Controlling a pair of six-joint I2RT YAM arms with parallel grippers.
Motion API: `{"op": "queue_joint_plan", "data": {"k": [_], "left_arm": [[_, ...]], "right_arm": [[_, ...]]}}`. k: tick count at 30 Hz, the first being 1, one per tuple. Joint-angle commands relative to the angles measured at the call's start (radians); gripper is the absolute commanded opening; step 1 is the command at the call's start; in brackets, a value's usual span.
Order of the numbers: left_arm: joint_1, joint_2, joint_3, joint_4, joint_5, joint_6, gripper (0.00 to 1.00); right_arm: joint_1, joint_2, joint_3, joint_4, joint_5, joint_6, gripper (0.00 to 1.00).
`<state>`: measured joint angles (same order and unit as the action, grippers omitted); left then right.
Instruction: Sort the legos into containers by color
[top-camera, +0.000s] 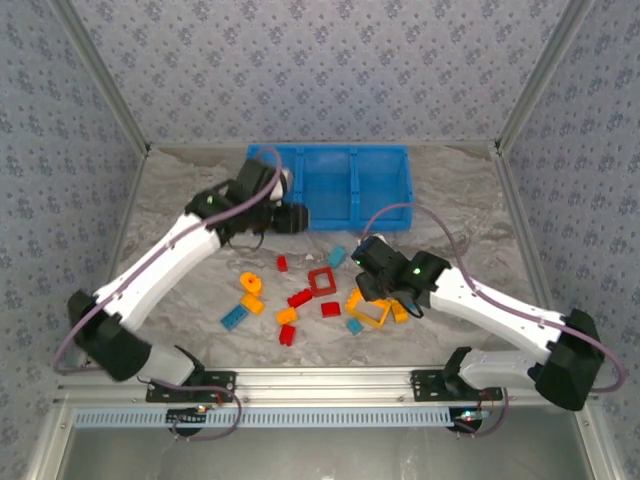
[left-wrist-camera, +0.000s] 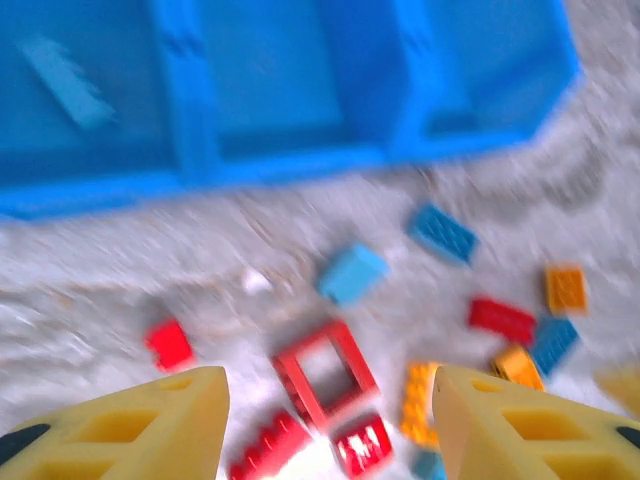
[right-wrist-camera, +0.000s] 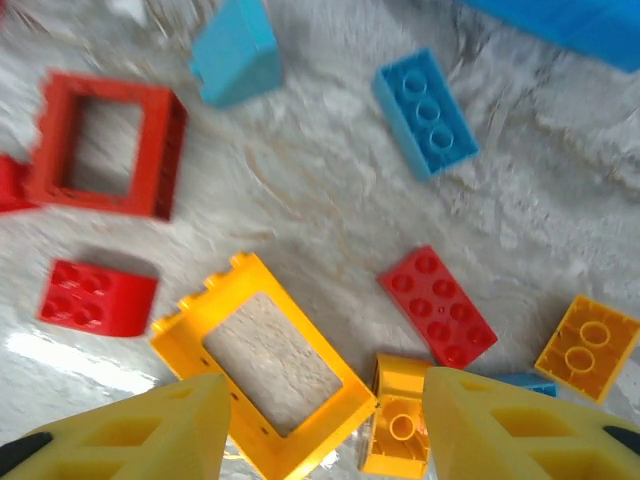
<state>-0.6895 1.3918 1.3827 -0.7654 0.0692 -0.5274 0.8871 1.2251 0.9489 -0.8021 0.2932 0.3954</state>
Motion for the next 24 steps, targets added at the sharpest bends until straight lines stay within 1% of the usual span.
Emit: {"op": "queue_joint_plan", "data": {"k": [1, 4, 8, 11, 14, 18, 24], "left_arm": [[-0.093, -0.110, -0.183, 0.096, 0.059, -0.069, 0.57], [-0.215, -0.239, -0.331, 0.171, 0.021, -0.129, 0.57], [-0.366, -0.402, -0.509, 0.251, -0.094, -0.237, 0.60], [-0.457, -0.487, -0.589, 0.272, -0.163, -0.302, 0.60], [-0.562, -0.531, -0.629, 0.262, -0.255, -0.320, 0.63], [-0.640, -0.532, -0.646, 0.234, -0.310, -0.318, 0.64], [-0.651, -0.508, -0.643, 0.236, -0.321, -0.310, 0.65]], "right_arm": [[-0.022, 0.105, 0.005, -0.087, -0.062, -0.051, 0.52], [-0.027, 0.190, 0.025, -0.080, -0.068, -0.085, 0.51], [-0.053, 0.253, 0.036, -0.048, -0.078, -0.122, 0.52], [-0.082, 0.291, 0.035, -0.019, -0.109, -0.153, 0.52], [-0.103, 0.329, 0.037, 0.009, -0.151, -0.180, 0.48], [-0.115, 0.368, 0.046, 0.026, -0.167, -0.190, 0.42], [-0.129, 0.409, 0.067, 0.034, -0.174, -0.191, 0.33]]}}
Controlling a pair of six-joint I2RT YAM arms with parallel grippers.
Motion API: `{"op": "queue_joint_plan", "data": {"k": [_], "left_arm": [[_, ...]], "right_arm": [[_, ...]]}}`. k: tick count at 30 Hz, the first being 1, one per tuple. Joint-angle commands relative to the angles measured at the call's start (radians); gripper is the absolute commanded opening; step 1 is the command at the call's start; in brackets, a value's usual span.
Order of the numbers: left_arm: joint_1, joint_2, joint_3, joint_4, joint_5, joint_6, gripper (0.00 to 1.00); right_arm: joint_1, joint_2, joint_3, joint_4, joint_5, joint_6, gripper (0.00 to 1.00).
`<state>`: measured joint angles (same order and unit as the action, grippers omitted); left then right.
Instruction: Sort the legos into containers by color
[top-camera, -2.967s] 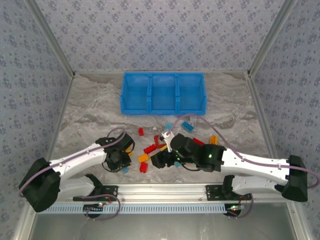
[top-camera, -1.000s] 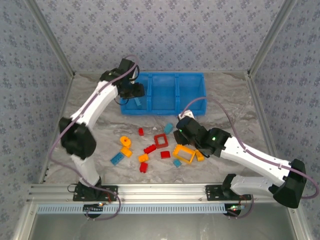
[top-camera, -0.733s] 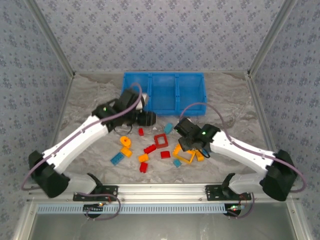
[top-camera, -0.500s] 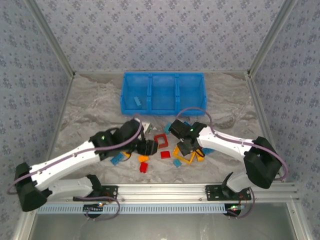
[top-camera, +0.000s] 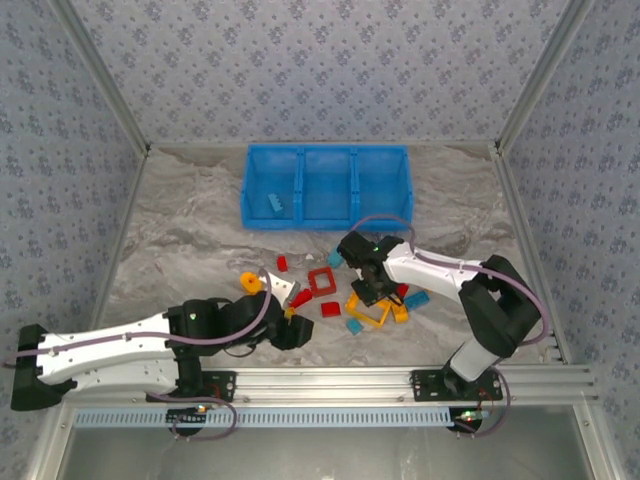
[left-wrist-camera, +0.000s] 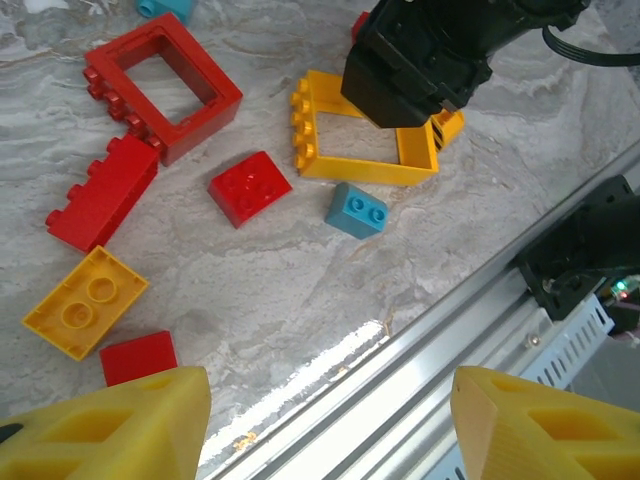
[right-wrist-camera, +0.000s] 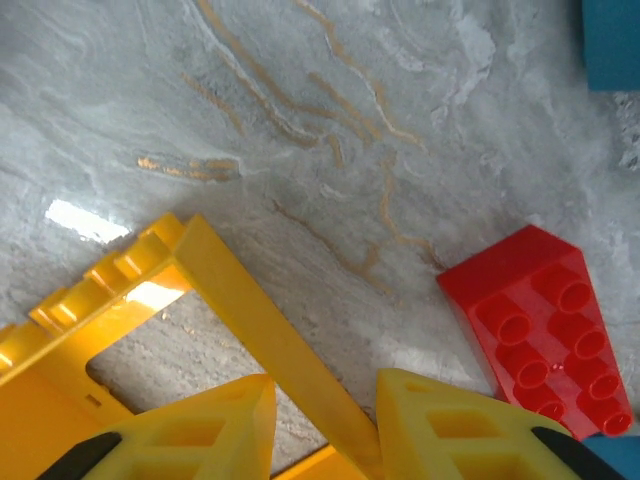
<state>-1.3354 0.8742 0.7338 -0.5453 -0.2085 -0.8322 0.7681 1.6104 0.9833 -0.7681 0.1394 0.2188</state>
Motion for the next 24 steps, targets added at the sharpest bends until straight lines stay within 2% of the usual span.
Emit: {"op": "queue_joint_plan", "data": {"k": [1, 13, 24], "left_arm": [[-0.007, 0.016, 0.011, 0.017, -0.046, -0.001, 0.65], [-0.007, 0.029, 0.031, 0.025, -0.055, 0.010, 0.66], [-0.006, 0.085, 0.081, 0.067, -0.078, 0.028, 0.66]], "right_arm": [[-0.011, 0.031, 0.034, 0.002, -0.021, -0.013, 0.32], [-0.011, 0.065, 0.045, -0.001, 0.023, -0.007, 0.20], [-0.014, -0.041, 0.081, -0.041, 0.142, 0.021, 0.02]]}}
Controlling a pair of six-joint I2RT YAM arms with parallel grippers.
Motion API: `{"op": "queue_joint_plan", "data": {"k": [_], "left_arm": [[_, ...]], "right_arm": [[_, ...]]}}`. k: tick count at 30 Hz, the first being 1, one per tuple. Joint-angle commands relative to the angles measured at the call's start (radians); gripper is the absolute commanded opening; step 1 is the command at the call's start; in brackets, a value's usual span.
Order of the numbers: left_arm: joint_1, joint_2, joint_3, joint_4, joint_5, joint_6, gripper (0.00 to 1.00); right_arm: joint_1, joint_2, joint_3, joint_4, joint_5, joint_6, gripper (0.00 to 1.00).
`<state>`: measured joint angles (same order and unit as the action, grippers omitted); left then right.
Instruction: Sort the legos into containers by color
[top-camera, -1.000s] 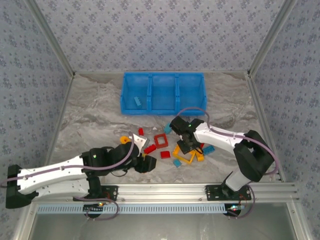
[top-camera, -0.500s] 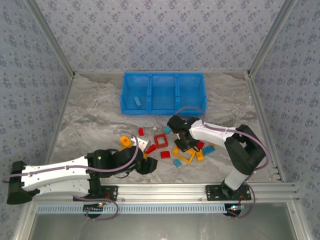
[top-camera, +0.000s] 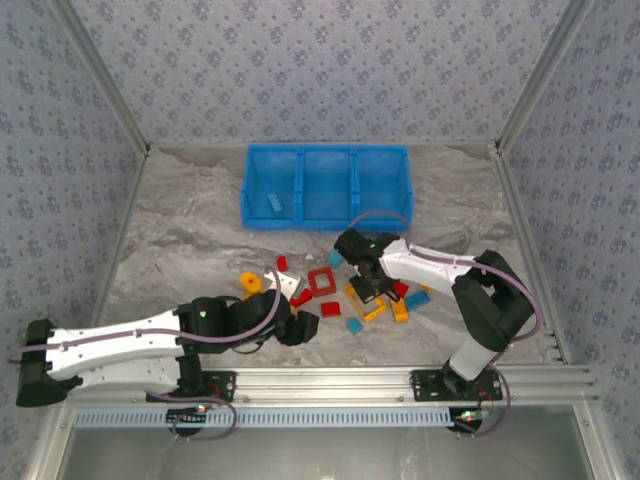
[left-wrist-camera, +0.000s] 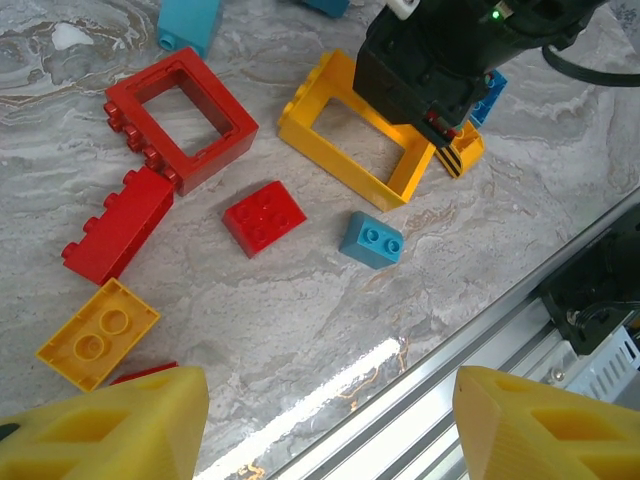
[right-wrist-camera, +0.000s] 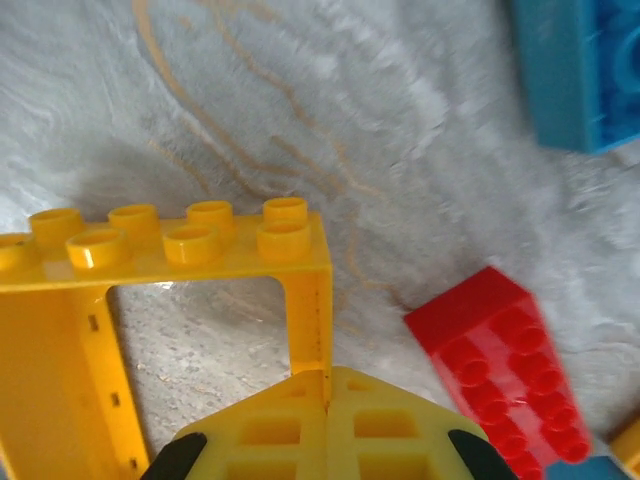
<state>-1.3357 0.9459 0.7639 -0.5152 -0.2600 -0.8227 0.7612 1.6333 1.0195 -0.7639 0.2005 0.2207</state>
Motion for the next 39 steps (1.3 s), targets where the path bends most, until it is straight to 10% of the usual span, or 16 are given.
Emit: {"op": "queue_joint_plan", "data": {"k": [1, 10, 25, 39], "left_arm": [[-0.006, 0.019, 0.061, 0.040, -0.031, 0.021, 0.66], [0.072, 0.207, 0.341, -0.011, -0.086, 0.104, 0.76], [0.337, 0.715, 0.900, -0.157, 0.025, 0.197, 0.76], [0.343, 1.023, 1.291, -0.311, -0.057, 0.277, 0.74]], "right_arm": [[-0.010, -0.090, 0.059, -0.062, 0.098, 0.030, 0.01], [-0.257, -0.168, 0.277, -0.041, 0.087, 0.085, 0.00], [-0.484, 0.403, 0.833, 0.034, -0.032, 0.099, 0.00], [-0.535, 0.696, 1.091, 0.007, -0.188, 0.098, 0.00]]}}
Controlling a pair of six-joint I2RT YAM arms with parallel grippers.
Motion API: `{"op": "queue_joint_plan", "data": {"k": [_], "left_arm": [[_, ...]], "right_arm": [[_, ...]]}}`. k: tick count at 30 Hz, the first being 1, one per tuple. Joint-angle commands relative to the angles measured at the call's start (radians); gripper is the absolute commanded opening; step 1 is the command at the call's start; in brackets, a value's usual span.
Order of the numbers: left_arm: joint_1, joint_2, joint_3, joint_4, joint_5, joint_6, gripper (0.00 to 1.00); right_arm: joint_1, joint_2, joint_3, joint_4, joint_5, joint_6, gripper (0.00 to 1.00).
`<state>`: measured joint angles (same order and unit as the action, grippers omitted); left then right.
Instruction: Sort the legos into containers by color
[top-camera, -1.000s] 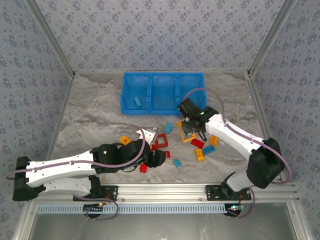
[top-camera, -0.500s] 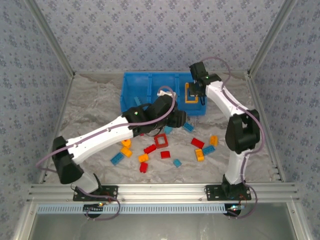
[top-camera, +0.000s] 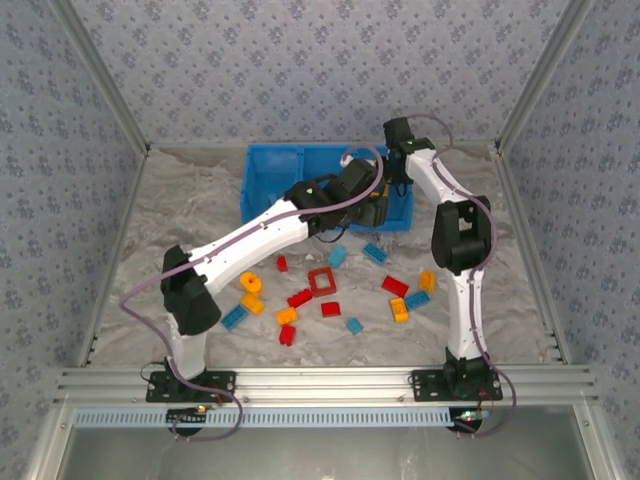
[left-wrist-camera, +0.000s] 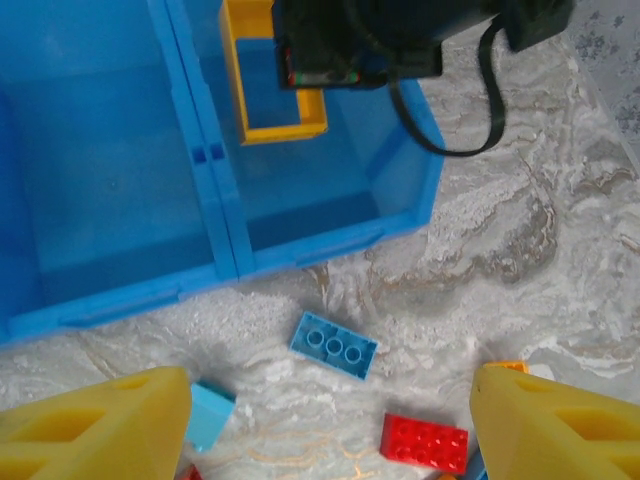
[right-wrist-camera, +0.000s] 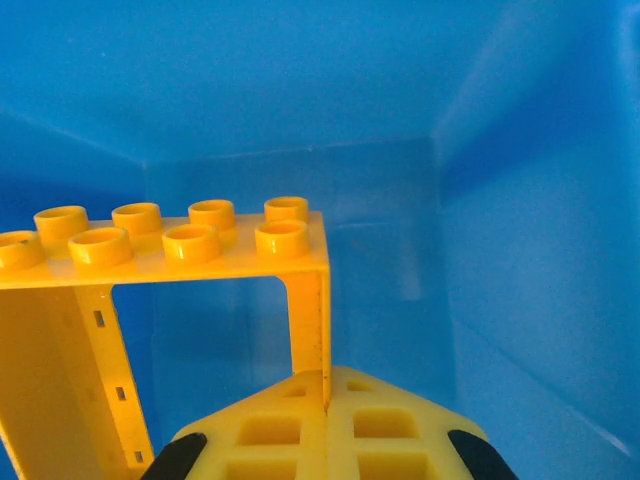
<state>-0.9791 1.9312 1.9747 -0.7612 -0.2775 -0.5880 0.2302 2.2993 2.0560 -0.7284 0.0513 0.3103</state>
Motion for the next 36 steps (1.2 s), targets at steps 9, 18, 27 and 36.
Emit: {"op": "queue_joint_plan", "data": {"k": [9, 18, 27, 36], "left_arm": [[-0.061, 0.185, 0.270, -0.152, -0.130, 0.104, 0.74], [-0.073, 0.153, 0.224, -0.142, -0.140, 0.097, 0.73], [-0.084, 0.086, 0.159, -0.129, -0.160, 0.091, 0.74], [-0.084, -0.065, -0.042, -0.130, -0.154, 0.048, 0.73]], "right_arm": [[0.000, 0.129, 0.167, -0.059, -0.049, 0.002, 0.00], [0.007, 0.174, 0.198, -0.058, -0.051, -0.008, 0.05], [0.007, 0.154, 0.208, -0.063, -0.058, -0.016, 0.20], [0.011, -0.034, 0.174, -0.065, -0.033, -0.035, 0.29]]}}
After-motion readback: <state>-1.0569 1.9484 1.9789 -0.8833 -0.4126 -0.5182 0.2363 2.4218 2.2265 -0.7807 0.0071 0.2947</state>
